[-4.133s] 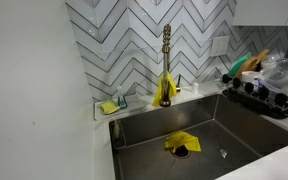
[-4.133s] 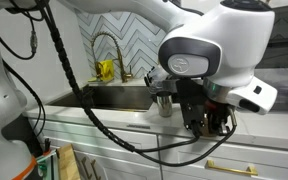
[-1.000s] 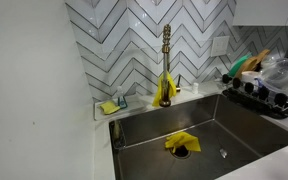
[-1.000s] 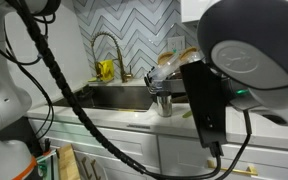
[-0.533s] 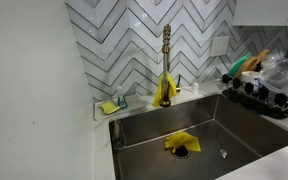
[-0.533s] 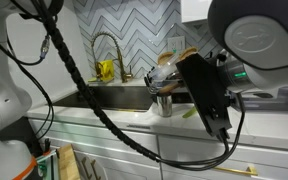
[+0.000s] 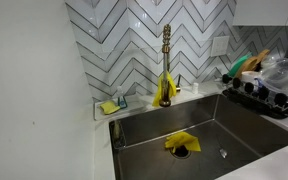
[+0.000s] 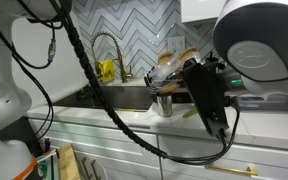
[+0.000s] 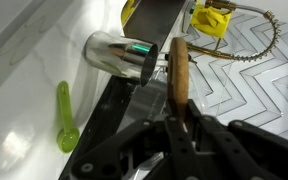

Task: Put the wooden coaster on top of the silver cup.

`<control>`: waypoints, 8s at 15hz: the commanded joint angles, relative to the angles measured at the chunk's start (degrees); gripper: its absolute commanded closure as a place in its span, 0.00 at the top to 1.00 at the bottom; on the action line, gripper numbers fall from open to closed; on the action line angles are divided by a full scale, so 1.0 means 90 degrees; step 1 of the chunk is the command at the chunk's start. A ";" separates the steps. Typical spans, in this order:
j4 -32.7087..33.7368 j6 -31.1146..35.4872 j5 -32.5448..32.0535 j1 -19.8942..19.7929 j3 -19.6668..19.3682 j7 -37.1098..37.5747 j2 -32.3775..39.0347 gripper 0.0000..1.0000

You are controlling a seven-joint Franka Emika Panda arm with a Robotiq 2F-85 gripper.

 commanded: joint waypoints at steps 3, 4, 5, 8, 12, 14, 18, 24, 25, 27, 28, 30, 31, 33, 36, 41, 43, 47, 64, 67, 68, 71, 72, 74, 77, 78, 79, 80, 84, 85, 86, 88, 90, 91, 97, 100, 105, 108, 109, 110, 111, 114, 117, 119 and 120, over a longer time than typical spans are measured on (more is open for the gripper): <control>0.0074 -0.0611 0.0559 -0.0061 0.0088 -0.0058 0.0371 0.03; 0.0111 -0.0734 0.0569 -0.0048 0.0095 -0.0002 0.0446 0.03; 0.0128 -0.0815 0.0542 -0.0029 0.0094 0.0043 0.0506 0.03; 0.0188 -0.0943 0.0491 -0.0006 0.0097 0.0092 0.0664 0.03; 0.0257 -0.0958 0.0509 0.0004 0.0122 0.0068 0.0818 0.03; 0.0298 -0.0909 0.0508 0.0029 0.0145 0.0073 0.0883 0.03; 0.0363 -0.0810 0.0547 0.0109 0.0190 0.0076 0.0974 0.03; 0.0406 -0.0625 0.0590 0.0230 0.0183 0.0110 0.1066 0.03; 0.0424 -0.0607 0.0605 0.0239 0.0186 0.0119 0.1087 0.03; 0.0426 -0.0545 0.0686 0.0260 0.0191 0.0141 0.1104 0.03; 0.0425 -0.0530 0.0734 0.0265 0.0199 0.0139 0.1116 0.03; 0.0430 -0.0507 0.0797 0.0285 0.0201 0.0147 0.1134 0.03; 0.0423 -0.0486 0.0813 0.0300 0.0196 0.0148 0.1146 0.03; 0.0423 -0.0496 0.0828 0.0316 0.0195 0.0165 0.1169 0.03; 0.0426 -0.0556 0.0832 0.0299 0.0189 0.0210 0.1203 0.03; 0.0419 -0.0594 0.0847 0.0289 0.0198 0.0269 0.1242 0.03; 0.0421 -0.0646 0.0910 0.0266 0.0223 0.0281 0.1265 0.03; 0.0415 -0.0644 0.0984 0.0274 0.0221 0.0306 0.1277 0.03; 0.0505 -0.1026 0.0897 0.0231 0.0195 0.0540 0.1382 0.03; 0.0510 -0.1035 0.0864 0.0233 0.0174 0.0540 0.1390 0.03; 0.0520 -0.1038 0.0840 0.0235 0.0169 0.0535 0.1399 0.03; 0.0538 -0.1002 0.0835 0.0241 0.0162 0.0521 0.1410 0.03; 0.0552 -0.1006 0.0828 0.0245 0.0163 0.0527 0.1417 0.03; 0.0578 -0.0998 0.0821 0.0246 0.0161 0.0540 0.1429 0.03; 0.0608 -0.1035 0.0790 0.0251 0.0173 0.0561 0.1447 0.03; 0.0617 -0.1048 0.0778 0.0249 0.0175 0.0572 0.1454 0.03; 0.0622 -0.1055 0.0779 0.0246 0.0177 0.0584 0.1459 0.03; 0.0625 -0.1066 0.0779 0.0245 0.0180 0.0591 0.1460 0.03; 0.0650 -0.1115 0.0745 0.0249 0.0183 0.0612 0.1497 0.03; 0.0656 -0.1134 0.0726 0.0252 0.0182 0.0617 0.1508 0.03; 0.0661 -0.1144 0.0699 0.0258 0.0177 0.0619 0.1515 0.03; 0.0661 -0.1157 0.0691 0.0259 0.0176 0.0622 0.1527 0.03; 0.0657 -0.1120 0.0712 0.0259 0.0170 0.0630 0.1531 0.03; 0.0635 -0.1060 0.0745 0.0265 0.0163 0.0623 0.1518 0.03; 0.0624 -0.0983 0.0798 0.0287 0.0179 0.0574 0.1527 0.03; 0.0643 -0.0957 0.0812 0.0293 0.0186 0.0535 0.1530 0.03; 0.0652 -0.0965 0.0817 0.0309 0.0209 0.0522 0.1548 0.03; 0.0664 -0.0960 0.0759 0.0331 0.0192 0.0545 0.1565 0.03; 0.0667 -0.0961 0.0761 0.0325 0.0187 0.0549 0.1568 0.03; 0.0668 -0.0955 0.0749 0.0323 0.0179 0.0546 0.1566 0.03; 0.0669 -0.0954 0.0751 0.0318 0.0175 0.0545 0.1565 0.03; 0.0672 -0.0926 0.0745 0.0319 0.0164 0.0518 0.1559 0.03; 0.0677 -0.0916 0.0709 0.0340 0.0166 0.0518 0.1569 0.03; 0.0679 -0.0904 0.0707 0.0344 0.0164 0.0528 0.1571 0.03; 0.0682 -0.0902 0.0693 0.0348 0.0160 0.0528 0.1570 0.03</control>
